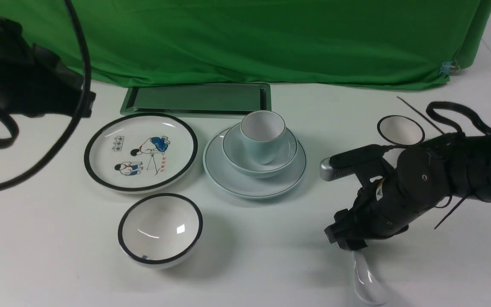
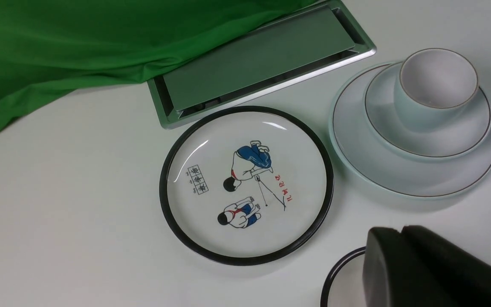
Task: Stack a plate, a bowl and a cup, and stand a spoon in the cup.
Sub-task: Use the right arm to grab a blue soup spoon, then use the right arm to put the blue soup spoon into the blue teacup in the middle
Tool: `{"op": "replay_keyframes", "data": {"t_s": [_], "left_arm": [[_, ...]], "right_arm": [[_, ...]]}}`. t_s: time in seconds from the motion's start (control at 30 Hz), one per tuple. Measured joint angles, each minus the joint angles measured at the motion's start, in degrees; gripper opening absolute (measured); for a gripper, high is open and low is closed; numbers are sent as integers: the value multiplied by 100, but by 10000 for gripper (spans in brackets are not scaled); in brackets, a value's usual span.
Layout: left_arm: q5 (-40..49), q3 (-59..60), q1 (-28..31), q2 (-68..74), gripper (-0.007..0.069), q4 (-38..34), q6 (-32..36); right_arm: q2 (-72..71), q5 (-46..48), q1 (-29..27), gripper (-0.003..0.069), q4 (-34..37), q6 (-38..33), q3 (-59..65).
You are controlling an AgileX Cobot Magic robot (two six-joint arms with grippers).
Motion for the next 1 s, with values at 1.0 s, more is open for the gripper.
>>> {"op": "replay_keyframes", "data": {"t_s": [1.0], "left_arm": [[-143,41,0,411,-31,2,5]], "right_arm": [[658,-6457,295,180,85,309,-1766]]}}
